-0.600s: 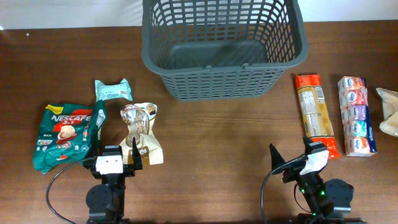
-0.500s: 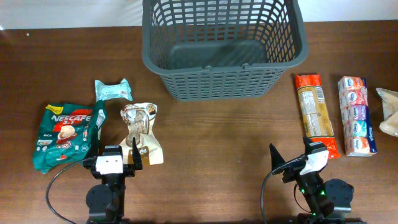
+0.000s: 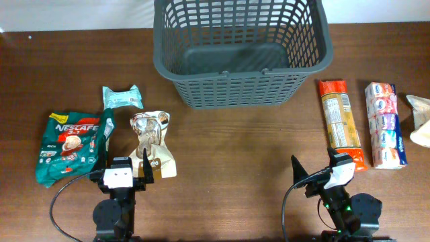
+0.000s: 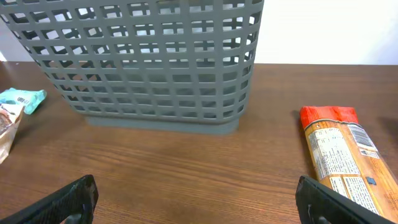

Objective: Pack container
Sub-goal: 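Move the left gripper down onto the green Nescafé pouch and grasp it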

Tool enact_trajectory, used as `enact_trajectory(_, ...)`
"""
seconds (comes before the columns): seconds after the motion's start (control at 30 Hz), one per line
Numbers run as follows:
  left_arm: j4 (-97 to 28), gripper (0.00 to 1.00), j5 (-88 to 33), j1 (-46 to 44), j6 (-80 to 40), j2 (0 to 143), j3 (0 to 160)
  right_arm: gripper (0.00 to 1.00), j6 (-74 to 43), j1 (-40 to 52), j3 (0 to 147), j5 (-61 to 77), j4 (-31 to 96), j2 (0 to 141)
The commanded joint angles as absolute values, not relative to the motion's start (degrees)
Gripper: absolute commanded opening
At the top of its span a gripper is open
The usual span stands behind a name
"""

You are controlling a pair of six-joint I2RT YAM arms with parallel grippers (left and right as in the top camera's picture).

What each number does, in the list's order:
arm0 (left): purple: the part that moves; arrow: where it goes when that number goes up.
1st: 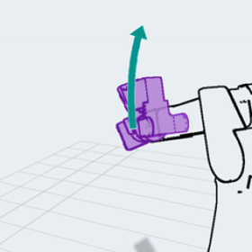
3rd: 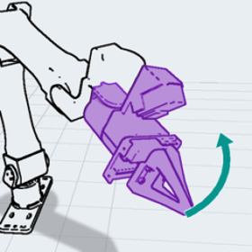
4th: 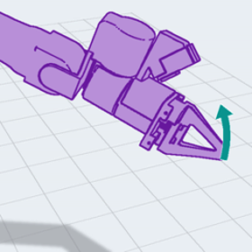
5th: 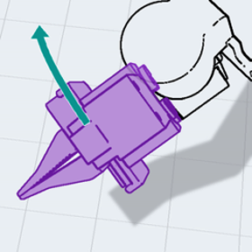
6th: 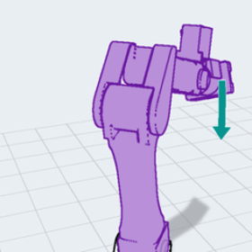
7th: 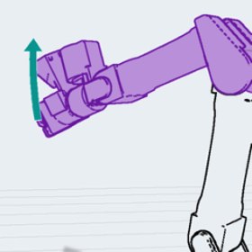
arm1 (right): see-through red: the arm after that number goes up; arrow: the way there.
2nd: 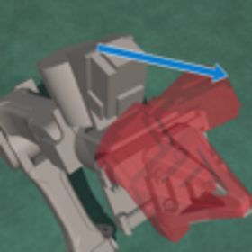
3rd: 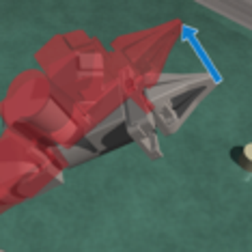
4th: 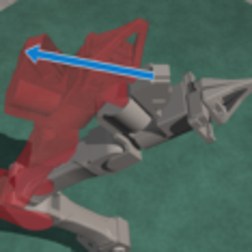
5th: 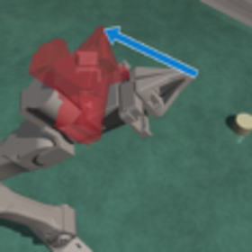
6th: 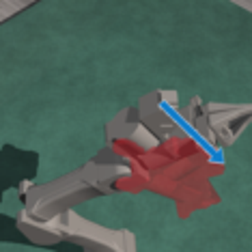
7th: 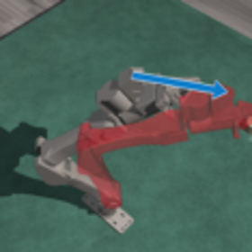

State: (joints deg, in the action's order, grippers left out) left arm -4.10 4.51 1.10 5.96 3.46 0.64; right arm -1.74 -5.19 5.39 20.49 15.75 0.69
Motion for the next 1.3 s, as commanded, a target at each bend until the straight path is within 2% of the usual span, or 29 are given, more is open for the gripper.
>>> enact_trajectory(0.0,-4.38,0.99,4.10,1.34,5.41,2.92,0.54,0.99,-2.42,-4.78,5.04,20.78,15.84,0.25)
enact_trajectory(0.37,-3.16,0.99,3.53,1.34,5.39,2.92,0.54,0.99,-2.42,-4.78,5.04,20.78,15.84,0.25)
enact_trajectory(0.47,-4.64,0.99,-1.89,1.28,5.15,3.09,0.54,0.99,-2.42,-4.78,5.04,20.78,15.84,0.25)
enact_trajectory(0.53,-4.49,0.99,-5.37,1.28,-0.62,3.55,0.62,0.99,-2.42,-4.78,5.04,20.78,15.84,0.25)
enact_trajectory(0.6,-6.85,0.99,-10.83,1.28,-7.94,4.62,2.07,0.99,-2.42,-4.78,5.04,20.78,15.84,0.25)
enact_trajectory(0.63,-12.53,0.99,-14.22,1.28,-13.02,5.65,5.13,0.99,-2.42,-4.78,5.04,20.78,15.84,0.25)
enact_trajectory(0.77,-23.97,0.99,-13.28,1.30,-14.72,9.41,15.55,0.99,-2.42,-4.78,5.04,20.78,15.84,0.25)
enact_trajectory(0.9,-34.65,0.99,-10.76,1.30,-12.21,22.85,36.34,0.99,-2.42,-4.78,5.04,20.78,15.84,0.25)
enact_trajectory(1.1,-59.66,0.99,-8.45,1.30,1.61,56.07,73.10,0.99,-2.42,-4.78,5.04,20.78,15.84,0.25)
enact_trajectory(1.27,-66.92,0.99,-5.54,1.30,6.98,74.74,87.72,0.99,-2.42,-4.78,5.04,20.78,15.84,0.25)
